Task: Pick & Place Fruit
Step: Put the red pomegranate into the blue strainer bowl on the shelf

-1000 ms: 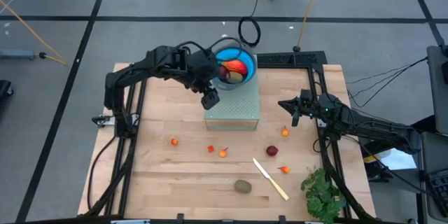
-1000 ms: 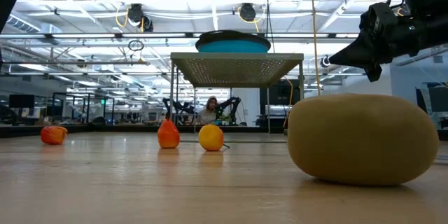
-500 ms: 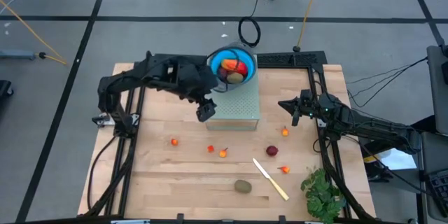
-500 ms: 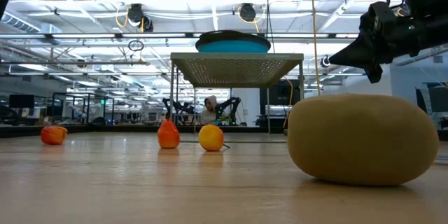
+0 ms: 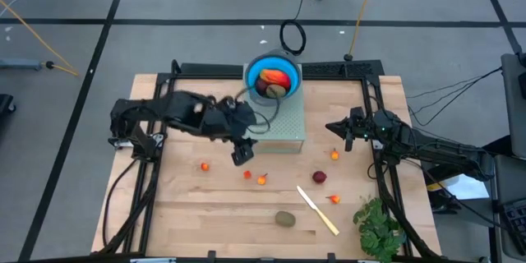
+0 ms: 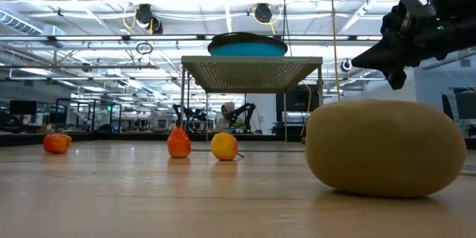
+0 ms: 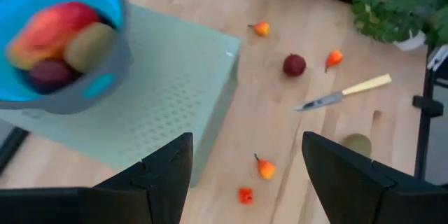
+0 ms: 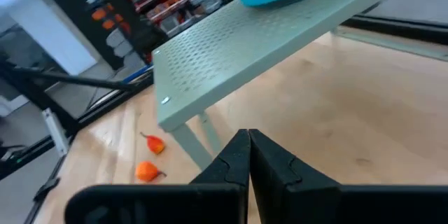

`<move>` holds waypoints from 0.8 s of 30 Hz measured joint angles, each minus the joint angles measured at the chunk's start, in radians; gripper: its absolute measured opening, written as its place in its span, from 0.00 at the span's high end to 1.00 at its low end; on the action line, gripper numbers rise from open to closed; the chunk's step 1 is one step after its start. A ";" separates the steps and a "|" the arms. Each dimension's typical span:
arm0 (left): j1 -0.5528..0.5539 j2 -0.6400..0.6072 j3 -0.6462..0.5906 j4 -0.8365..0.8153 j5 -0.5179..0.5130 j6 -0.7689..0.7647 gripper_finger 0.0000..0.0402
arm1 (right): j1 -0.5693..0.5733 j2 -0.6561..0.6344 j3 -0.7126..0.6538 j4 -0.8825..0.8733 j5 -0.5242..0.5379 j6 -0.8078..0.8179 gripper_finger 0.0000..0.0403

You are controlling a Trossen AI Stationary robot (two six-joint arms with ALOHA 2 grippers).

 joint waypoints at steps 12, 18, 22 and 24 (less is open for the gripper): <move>-0.041 -0.076 -0.339 0.301 0.027 -0.073 0.33 | 0.000 0.000 0.000 -0.005 -0.048 0.021 1.00; -0.045 -0.194 -0.576 0.516 0.054 -0.082 0.33 | 0.000 0.001 0.000 -0.016 -0.138 0.027 1.00; -0.049 -0.274 -0.717 0.609 0.065 -0.107 0.33 | 0.000 0.011 0.000 -0.017 -0.207 0.027 1.00; -0.053 -0.309 -0.781 0.654 0.065 -0.109 0.33 | 0.000 0.022 0.000 -0.017 -0.228 0.027 1.00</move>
